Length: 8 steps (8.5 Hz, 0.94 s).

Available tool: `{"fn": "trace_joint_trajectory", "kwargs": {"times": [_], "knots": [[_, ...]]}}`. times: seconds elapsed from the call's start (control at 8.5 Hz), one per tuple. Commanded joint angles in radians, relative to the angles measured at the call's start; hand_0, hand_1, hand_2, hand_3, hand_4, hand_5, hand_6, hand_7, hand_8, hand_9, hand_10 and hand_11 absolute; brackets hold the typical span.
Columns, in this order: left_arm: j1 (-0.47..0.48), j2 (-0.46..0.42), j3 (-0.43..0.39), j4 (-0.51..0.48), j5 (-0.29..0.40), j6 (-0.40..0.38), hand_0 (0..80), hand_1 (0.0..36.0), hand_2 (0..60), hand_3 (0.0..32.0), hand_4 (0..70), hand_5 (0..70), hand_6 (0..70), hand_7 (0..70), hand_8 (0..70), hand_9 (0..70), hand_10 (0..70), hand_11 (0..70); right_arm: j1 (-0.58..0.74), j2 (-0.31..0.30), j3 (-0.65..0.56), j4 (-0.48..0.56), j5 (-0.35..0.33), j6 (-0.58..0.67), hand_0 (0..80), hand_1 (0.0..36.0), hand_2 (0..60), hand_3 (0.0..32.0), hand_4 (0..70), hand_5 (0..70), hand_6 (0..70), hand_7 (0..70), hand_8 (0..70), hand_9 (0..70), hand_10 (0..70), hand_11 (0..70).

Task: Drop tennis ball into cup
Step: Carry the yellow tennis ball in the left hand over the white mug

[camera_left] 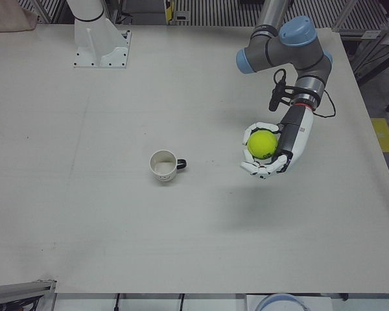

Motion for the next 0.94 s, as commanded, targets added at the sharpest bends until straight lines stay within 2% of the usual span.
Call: {"fn": "trace_joint_trajectory", "kwargs": {"times": [0.0, 0.35, 0.47, 0.71, 0.82], "knots": [[0.0, 0.0, 0.0, -0.001, 0.0, -0.001, 80.0, 36.0, 50.0, 0.0, 34.6, 34.9, 70.0, 70.0, 47.2, 59.6, 36.4, 55.3, 0.0, 0.0, 0.0, 0.0, 0.0, 0.0, 0.0, 0.0, 0.0, 0.0, 0.0, 0.0, 0.0, 0.0, 0.0, 0.0, 0.0, 0.0], [0.037, -0.005, -0.024, 0.0, 0.0, 0.009, 80.0, 36.0, 49.1, 0.0, 33.3, 33.9, 70.0, 70.0, 47.2, 59.7, 36.5, 55.4, 0.0, 0.0, 0.0, 0.0, 0.0, 0.0, 0.0, 0.0, 0.0, 0.0, 0.0, 0.0, 0.0, 0.0, 0.0, 0.0, 0.0, 0.0], [0.081, -0.021, -0.037, 0.014, -0.003, 0.009, 80.0, 36.0, 49.4, 0.0, 33.2, 33.9, 70.0, 70.0, 47.3, 59.7, 36.4, 55.2, 0.0, 0.0, 0.0, 0.0, 0.0, 0.0, 0.0, 0.0, 0.0, 0.0, 0.0, 0.0, 0.0, 0.0, 0.0, 0.0, 0.0, 0.0], [0.205, -0.089, -0.037, 0.057, -0.026, 0.034, 80.0, 36.0, 51.7, 0.0, 39.4, 35.0, 70.0, 70.0, 48.4, 61.3, 37.2, 56.2, 0.0, 0.0, 0.0, 0.001, 0.0, 0.0, 0.0, 0.0, 0.0, 0.0, 0.0, 0.0, 0.0, 0.0, 0.0, 0.0, 0.0, 0.0], [0.268, -0.116, -0.035, 0.075, -0.061, 0.045, 80.0, 36.0, 50.9, 0.0, 38.5, 34.3, 70.0, 70.0, 48.2, 61.1, 37.3, 56.2, 0.0, 0.0, 0.0, 0.0, 0.0, 0.0, 0.0, 0.0, 0.0, 0.0, 0.0, 0.0, 0.0, 0.0, 0.0, 0.0, 0.0, 0.0]]}}
